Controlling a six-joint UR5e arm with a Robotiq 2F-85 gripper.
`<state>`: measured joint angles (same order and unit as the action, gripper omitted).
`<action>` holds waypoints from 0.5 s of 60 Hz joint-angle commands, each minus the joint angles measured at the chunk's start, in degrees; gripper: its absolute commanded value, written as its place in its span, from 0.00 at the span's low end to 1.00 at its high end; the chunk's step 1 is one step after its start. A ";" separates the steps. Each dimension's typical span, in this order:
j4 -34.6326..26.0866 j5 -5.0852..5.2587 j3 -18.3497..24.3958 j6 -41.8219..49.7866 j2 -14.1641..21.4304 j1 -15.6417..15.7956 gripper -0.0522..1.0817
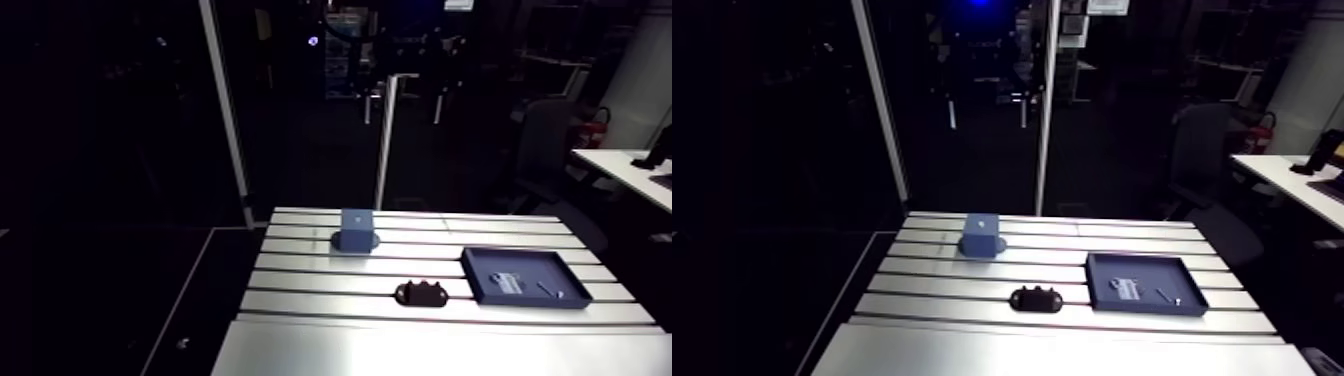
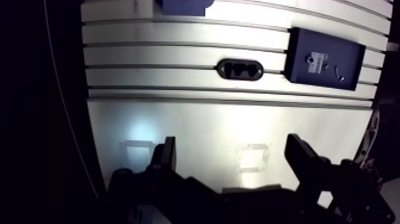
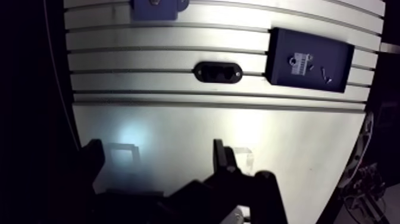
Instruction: Pick up the M10 bolt and insert it into the hex recess until seated.
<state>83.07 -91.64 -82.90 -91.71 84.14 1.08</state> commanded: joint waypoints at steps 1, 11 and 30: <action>-1.74 0.18 0.45 0.00 0.27 -0.89 0.06; -1.55 0.02 0.49 0.00 0.27 -1.42 0.06; -1.46 0.02 0.68 0.07 0.27 -1.96 0.06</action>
<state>81.54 -91.62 -82.27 -91.70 84.41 -0.54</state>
